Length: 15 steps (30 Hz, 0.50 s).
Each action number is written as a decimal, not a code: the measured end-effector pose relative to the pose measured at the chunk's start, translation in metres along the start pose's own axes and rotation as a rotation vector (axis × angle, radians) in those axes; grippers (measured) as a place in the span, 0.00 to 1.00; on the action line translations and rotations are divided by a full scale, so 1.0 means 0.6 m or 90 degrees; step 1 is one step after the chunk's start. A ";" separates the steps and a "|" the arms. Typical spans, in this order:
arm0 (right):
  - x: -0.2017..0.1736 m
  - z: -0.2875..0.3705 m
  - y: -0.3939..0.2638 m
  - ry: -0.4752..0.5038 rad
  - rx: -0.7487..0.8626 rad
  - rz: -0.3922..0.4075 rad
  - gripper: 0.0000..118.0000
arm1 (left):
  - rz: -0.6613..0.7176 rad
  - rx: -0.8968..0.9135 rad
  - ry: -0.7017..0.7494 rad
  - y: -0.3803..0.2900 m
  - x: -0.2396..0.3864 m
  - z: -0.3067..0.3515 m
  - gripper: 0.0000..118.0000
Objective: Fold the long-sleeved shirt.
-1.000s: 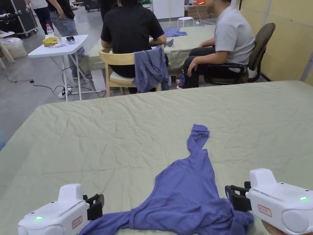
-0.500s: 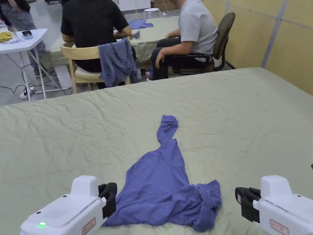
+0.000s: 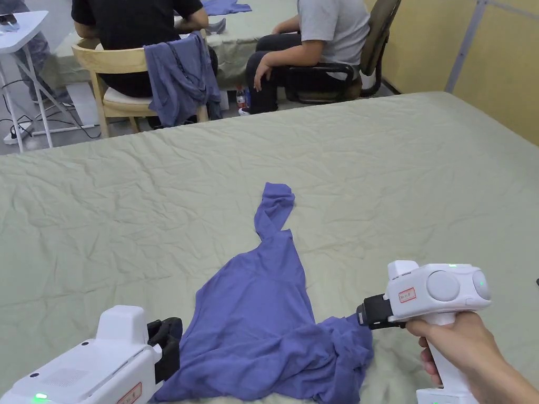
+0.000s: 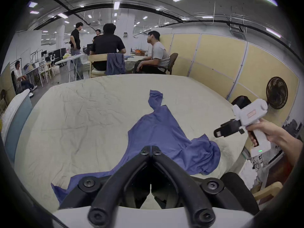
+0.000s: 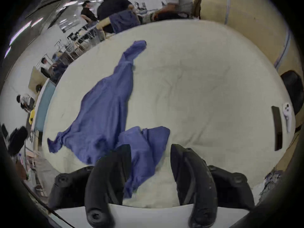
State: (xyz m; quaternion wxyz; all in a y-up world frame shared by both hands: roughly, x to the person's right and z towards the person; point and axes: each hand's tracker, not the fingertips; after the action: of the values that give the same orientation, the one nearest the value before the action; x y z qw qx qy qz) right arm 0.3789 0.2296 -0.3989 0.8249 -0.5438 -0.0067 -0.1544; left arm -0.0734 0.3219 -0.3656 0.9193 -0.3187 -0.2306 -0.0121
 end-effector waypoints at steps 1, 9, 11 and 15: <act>0.007 -0.018 0.011 0.004 -0.005 -0.022 0.45 | 0.002 -0.005 0.001 0.001 -0.004 -0.009 0.00; 0.017 -0.138 0.038 -0.021 -0.064 -0.052 0.36 | 0.019 -0.035 -0.004 -0.001 -0.016 -0.057 0.00; 0.003 -0.151 0.020 -0.047 -0.054 -0.018 0.35 | 0.019 -0.043 -0.006 -0.001 -0.012 -0.067 0.00; 0.000 -0.140 0.016 -0.048 -0.048 -0.011 0.26 | 0.016 -0.051 -0.004 -0.002 -0.010 -0.084 0.00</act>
State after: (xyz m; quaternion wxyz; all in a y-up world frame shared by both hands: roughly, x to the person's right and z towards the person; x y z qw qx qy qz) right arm 0.3683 0.1577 -0.4417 0.8016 -0.5798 -0.0363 -0.1411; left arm -0.0579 0.2902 -0.4020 0.9050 -0.3583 -0.2291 -0.0089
